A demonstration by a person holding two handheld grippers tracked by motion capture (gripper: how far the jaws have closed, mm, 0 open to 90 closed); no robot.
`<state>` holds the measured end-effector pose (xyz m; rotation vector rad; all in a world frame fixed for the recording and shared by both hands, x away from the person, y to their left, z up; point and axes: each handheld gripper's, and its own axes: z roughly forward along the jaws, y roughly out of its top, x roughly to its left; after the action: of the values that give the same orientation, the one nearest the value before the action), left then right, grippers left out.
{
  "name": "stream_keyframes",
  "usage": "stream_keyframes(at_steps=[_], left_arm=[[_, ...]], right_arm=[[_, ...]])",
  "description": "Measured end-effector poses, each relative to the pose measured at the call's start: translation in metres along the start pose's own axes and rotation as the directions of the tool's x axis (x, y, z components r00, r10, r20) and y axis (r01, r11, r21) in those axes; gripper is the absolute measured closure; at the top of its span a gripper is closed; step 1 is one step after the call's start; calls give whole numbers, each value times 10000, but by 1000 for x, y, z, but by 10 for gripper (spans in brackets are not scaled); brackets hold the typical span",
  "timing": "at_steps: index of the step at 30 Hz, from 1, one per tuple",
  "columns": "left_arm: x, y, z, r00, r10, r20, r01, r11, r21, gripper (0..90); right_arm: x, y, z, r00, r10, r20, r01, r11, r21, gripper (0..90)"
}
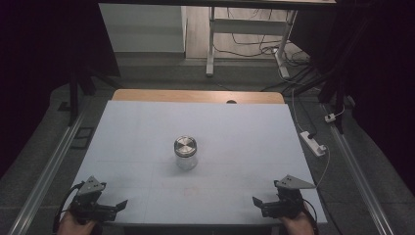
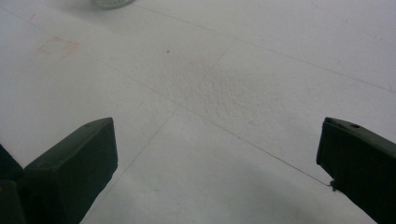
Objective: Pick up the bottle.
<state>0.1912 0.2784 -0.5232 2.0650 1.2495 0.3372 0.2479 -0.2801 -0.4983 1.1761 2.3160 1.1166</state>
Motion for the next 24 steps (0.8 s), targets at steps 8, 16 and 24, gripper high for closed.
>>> stream_keyframes(at_steps=[8, 16, 24], left_arm=[[-1, 1, 0, 9997, 24, 234, -24, 10000, -26, 0], [1, 1, 1, 9995, -52, 311, 52, 10000, 32, 0], [1, 1, 1, 9993, -64, 367, 63, 10000, 48, 0]], right_arm=[[0, 0, 0, 9998, 95, 158, -95, 10000, 28, 0], [2, 0, 1, 9998, -119, 169, 117, 9999, 81, 0], [1, 0, 1, 10000, -4, 76, 3, 9999, 106, 0]])
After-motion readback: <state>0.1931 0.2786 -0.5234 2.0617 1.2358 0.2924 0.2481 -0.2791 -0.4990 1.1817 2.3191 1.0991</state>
